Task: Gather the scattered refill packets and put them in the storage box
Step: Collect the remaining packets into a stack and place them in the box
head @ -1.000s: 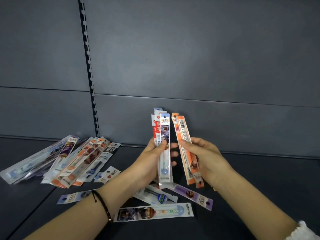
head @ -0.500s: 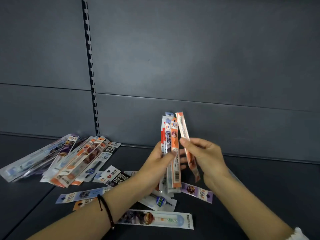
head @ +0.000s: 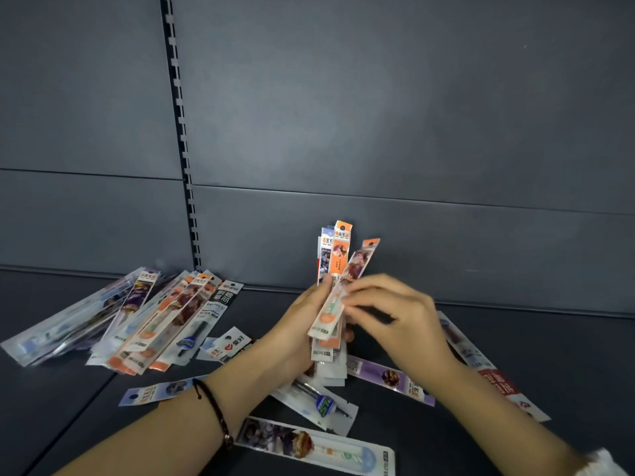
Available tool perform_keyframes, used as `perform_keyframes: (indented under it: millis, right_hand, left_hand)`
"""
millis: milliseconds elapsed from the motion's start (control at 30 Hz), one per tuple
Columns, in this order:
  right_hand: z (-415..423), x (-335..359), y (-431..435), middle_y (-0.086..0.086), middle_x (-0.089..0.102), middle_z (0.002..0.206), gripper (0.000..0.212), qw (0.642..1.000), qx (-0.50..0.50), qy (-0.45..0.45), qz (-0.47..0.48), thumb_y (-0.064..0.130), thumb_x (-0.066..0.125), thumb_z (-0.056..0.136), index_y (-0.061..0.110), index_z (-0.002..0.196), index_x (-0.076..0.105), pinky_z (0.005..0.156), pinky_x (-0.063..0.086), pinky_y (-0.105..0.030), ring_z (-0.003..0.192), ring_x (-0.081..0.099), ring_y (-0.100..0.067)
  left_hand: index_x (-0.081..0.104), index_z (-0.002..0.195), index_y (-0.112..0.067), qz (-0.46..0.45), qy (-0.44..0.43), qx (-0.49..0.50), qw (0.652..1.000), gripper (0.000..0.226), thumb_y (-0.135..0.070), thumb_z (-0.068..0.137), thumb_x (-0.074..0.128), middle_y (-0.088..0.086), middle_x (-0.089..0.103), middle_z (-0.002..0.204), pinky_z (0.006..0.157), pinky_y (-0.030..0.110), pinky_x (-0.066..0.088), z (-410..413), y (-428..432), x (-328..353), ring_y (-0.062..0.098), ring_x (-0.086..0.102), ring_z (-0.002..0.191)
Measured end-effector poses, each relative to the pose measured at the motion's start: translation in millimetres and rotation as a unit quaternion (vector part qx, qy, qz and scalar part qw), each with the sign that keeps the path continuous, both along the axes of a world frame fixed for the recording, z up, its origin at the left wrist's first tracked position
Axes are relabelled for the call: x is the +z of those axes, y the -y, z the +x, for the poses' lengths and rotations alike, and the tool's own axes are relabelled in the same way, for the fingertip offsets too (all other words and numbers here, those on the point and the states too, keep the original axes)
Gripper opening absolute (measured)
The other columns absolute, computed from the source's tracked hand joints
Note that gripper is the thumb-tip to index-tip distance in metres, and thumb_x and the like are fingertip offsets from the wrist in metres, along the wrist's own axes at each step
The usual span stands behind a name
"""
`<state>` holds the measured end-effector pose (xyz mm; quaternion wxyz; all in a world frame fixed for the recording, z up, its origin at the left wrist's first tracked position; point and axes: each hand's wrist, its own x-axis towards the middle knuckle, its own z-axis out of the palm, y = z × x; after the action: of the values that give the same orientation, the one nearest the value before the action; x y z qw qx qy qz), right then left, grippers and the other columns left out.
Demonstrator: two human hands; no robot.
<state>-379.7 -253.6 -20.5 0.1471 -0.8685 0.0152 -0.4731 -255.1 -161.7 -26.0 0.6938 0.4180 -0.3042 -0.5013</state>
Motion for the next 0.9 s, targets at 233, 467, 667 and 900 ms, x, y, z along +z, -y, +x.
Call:
perform_keyframes:
  millis: [233, 467, 667, 900]
  right_hand:
    - [1, -2, 12, 0.013, 0.062, 0.127, 0.021, 0.995, -0.013, -0.091, -0.039, 0.031, 0.061, 0.085, 0.027, 0.099, 0.076, 0.103, 0.044, -0.033, 0.126, 0.049, -0.008]
    - [-24, 15, 48, 0.004, 0.068, 0.105, 0.02, 0.97, -0.162, -0.066, 0.168, 0.016, 0.064, 0.089, 0.021, 0.106, 0.072, 0.084, 0.052, -0.022, 0.094, 0.065, -0.006]
    - [-46, 18, 70, -0.001, 0.071, 0.076, 0.04, 0.808, -0.389, -0.359, 0.257, 0.058, 0.067, 0.077, 0.018, 0.078, 0.068, 0.075, 0.054, -0.036, 0.071, 0.066, -0.016]
    - [-26, 17, 51, -0.001, 0.07, 0.09, 0.022, 0.789, -0.391, -0.412, 0.234, 0.04, 0.072, 0.074, 0.022, 0.088, 0.07, 0.069, 0.048, -0.031, 0.083, 0.066, -0.021]
  left_hand:
    - [0.058, 0.127, -0.012, -0.001, 0.025, 0.01, 1.0, 0.047, -0.044, 0.095, 0.047, 0.007, 0.072, 0.095, 0.063, 0.028, 0.054, 3, -1, 0, 0.016, 0.067, 0.076]
    - [0.057, 0.12, -0.008, 0.016, -0.008, 0.025, 1.0, 0.034, -0.03, 0.094, 0.056, 0.003, 0.069, 0.081, 0.058, 0.03, 0.054, 3, 3, -4, 0.015, 0.065, 0.063]
    - [0.051, 0.102, -0.02, -0.017, -0.063, -0.019, 0.998, 0.026, -0.04, 0.087, 0.057, -0.004, 0.043, 0.063, 0.047, 0.019, 0.04, 2, 3, -2, 0.004, 0.034, 0.04]
    - [0.062, 0.103, -0.017, -0.015, -0.025, -0.002, 1.0, 0.011, -0.019, 0.092, 0.059, 0.002, 0.063, 0.079, 0.057, 0.029, 0.051, 5, 2, -9, 0.013, 0.057, 0.059]
